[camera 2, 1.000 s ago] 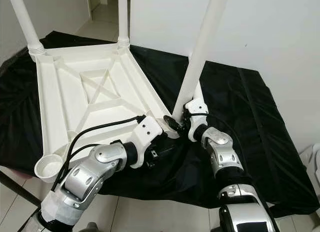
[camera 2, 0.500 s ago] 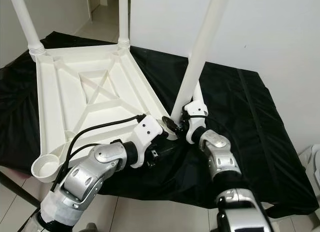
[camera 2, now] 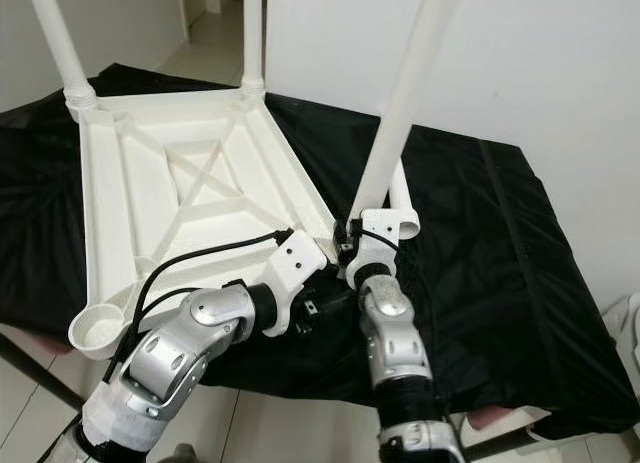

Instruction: Building children table

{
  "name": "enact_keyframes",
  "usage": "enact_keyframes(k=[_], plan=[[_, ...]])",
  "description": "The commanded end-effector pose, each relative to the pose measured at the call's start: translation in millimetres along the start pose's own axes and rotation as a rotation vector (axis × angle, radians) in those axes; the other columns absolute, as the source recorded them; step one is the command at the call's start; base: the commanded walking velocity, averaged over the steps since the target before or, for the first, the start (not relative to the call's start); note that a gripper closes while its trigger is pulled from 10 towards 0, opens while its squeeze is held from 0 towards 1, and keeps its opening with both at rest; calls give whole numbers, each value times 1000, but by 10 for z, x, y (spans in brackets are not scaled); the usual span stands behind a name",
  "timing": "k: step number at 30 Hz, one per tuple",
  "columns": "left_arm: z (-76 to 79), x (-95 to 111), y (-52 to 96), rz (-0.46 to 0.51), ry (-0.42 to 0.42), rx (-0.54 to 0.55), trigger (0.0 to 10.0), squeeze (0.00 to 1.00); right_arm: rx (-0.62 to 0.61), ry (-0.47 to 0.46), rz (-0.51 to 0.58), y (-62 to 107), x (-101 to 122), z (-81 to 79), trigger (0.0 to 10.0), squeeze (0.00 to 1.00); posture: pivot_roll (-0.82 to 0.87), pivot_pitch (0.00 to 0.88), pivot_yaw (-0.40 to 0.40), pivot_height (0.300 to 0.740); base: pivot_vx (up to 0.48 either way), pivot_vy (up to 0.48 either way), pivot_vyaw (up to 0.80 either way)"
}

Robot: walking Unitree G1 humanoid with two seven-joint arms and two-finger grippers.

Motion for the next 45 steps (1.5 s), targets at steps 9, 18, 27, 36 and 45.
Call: enact_keyframes(k=[9,18,27,36,45], plan=[[19,20,-18,1,4,-5,10000,0,-81,12,-93,90,-156,74,10000,0,141,50,-114,740,0,0,0],[7,26,-13,2,6,-4,10000,0,-63,-28,-33,85,-10,60,10000,1000,139,54,-108,740,0,0,0],[-11,36,-10,2,0,-5,10000,0,244,-5,46,20,201,-26,10000,0,139,49,-100,740,0,0,0],[-25,52,-15,4,-5,-4,10000,0,565,102,22,-63,193,-73,10000,0,140,47,-100,740,0,0,0],[-53,56,-2,5,-5,12,10000,0,674,128,-30,-103,67,-73,0,0,164,47,-110,740,0,0,0]])
Point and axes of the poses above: a point about 5 cm out from each wrist's last joint towards the gripper, its own y axis pointing back from the gripper into the wrist, its own x axis along the axis of the wrist's last joint, z = x × y, the point moved 5 cm from there along -y, pointing out of the wrist towards the gripper, and after that the axes turned 1 degree about y, right-handed, at the moved point
